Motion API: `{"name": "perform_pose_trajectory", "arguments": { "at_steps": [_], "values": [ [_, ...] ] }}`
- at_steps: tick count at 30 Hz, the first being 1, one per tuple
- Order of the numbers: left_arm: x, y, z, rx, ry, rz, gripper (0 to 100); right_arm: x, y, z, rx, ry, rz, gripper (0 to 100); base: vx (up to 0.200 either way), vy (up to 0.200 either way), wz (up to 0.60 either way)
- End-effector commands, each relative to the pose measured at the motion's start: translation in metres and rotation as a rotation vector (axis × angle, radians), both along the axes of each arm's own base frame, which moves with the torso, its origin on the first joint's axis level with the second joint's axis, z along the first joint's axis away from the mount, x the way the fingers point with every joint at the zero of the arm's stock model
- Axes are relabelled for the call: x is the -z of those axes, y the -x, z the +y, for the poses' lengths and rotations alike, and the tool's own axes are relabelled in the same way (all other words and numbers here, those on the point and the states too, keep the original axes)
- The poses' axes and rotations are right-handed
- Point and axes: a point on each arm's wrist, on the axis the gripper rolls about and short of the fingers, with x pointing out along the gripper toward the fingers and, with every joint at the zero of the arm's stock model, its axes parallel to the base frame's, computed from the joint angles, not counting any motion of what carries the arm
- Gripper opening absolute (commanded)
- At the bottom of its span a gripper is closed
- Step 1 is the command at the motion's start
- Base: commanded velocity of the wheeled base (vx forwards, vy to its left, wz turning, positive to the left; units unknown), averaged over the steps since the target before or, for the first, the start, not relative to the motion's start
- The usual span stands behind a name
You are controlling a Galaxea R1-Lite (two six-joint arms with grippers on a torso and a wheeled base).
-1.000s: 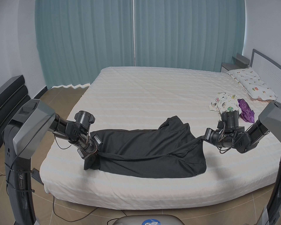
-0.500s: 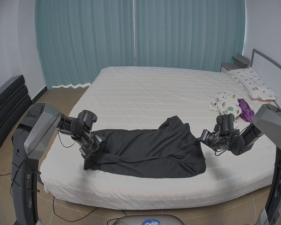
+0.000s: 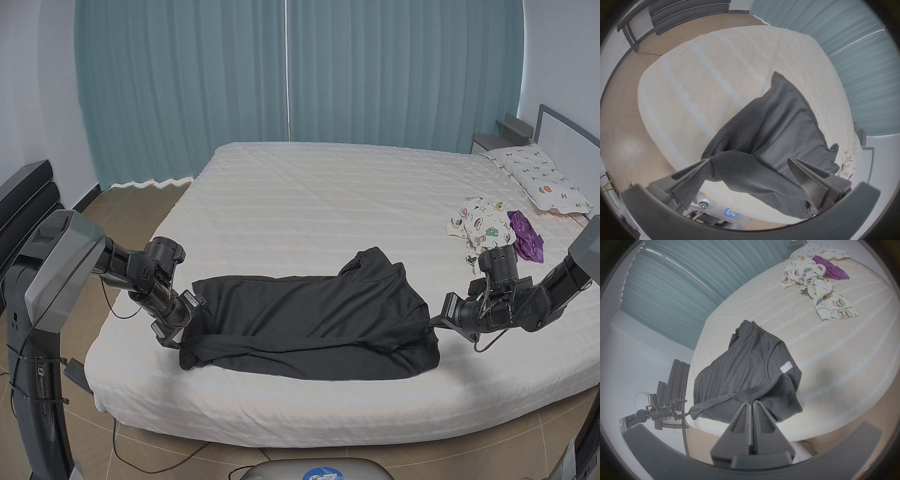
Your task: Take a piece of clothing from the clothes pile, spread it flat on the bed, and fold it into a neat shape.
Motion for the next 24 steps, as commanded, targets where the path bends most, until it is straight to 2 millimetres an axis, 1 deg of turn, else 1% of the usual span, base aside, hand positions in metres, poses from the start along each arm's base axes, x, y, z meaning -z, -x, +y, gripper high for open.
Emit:
{"name": "perform_pose_trajectory", "arguments": {
  "at_steps": [1,2,4,6,7,8,11,15,20,24],
  "values": [
    [-0.004,0.011,0.002,0.012,0.027,0.016,100,-0.007,0.012,-0.004,-0.006,0.007,0.031,0,0.000,0.000,0.00],
    [-0.006,0.013,0.001,0.020,0.043,0.019,100,-0.001,0.015,-0.005,-0.011,0.018,0.072,0,0.000,0.000,0.00],
    [-0.006,0.015,0.001,0.025,0.055,0.024,100,0.003,0.018,-0.004,-0.023,0.025,0.092,0,0.000,0.000,0.00],
    [-0.008,0.017,0.001,0.027,0.060,0.021,100,0.013,0.020,-0.004,-0.053,0.046,0.117,0,0.000,0.000,0.00],
    [-0.009,0.016,0.001,0.027,0.061,0.015,100,0.021,0.019,-0.003,-0.069,0.064,0.136,100,0.000,0.000,0.00],
    [-0.010,0.015,0.001,0.027,0.060,0.006,100,0.026,0.020,-0.002,-0.079,0.074,0.152,100,0.000,0.000,0.00],
    [-0.012,0.011,0.003,0.019,0.064,-0.025,100,0.034,0.020,0.003,-0.096,0.080,0.170,100,0.000,0.000,0.00],
    [-0.016,0.008,0.005,0.010,0.066,-0.051,100,0.033,0.017,0.003,-0.095,0.079,0.159,100,0.000,0.000,0.00],
    [-0.028,0.007,0.010,-0.001,0.076,-0.085,100,0.028,0.002,-0.004,-0.056,0.062,0.107,100,0.000,0.000,0.00],
    [-0.031,0.004,0.011,-0.005,0.077,-0.102,100,0.029,0.000,-0.005,-0.046,0.052,0.081,100,0.000,0.000,0.00]
  ]
}}
